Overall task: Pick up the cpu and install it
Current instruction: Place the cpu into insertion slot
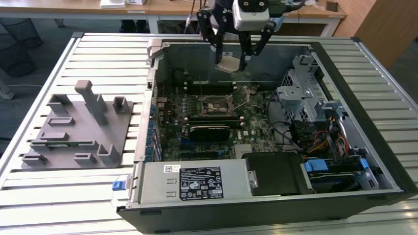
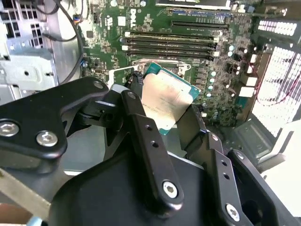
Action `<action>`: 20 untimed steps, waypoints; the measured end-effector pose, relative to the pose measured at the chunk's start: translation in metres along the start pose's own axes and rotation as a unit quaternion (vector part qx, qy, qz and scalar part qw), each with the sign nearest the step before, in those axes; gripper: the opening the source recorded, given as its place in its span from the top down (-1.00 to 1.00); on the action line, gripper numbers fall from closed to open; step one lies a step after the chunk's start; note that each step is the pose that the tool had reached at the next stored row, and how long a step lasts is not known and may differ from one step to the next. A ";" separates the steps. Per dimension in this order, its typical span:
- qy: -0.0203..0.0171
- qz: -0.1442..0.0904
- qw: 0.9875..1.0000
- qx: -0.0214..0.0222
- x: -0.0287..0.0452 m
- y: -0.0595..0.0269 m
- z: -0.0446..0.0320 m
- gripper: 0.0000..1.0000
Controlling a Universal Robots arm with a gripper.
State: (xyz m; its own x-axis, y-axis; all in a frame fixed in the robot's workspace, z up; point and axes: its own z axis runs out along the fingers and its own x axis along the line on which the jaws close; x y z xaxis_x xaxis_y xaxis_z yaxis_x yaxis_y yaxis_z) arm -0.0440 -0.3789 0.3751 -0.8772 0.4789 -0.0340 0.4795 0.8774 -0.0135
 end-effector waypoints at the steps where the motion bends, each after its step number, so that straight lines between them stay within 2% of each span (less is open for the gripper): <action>1: 0.000 0.006 1.000 0.000 0.0000 0.0000 0.0001 -0.07; 10: 0.000 0.051 0.999 0.003 0.0000 0.0000 0.0009 -0.07; 20: 0.000 0.096 0.995 0.006 0.0001 0.0000 0.0017 -0.07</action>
State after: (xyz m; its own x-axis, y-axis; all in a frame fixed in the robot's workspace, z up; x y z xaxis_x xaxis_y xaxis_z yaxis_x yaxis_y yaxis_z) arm -0.0440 -0.3789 0.3735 -0.7695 0.6375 -0.0374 0.6384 0.7695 -0.0186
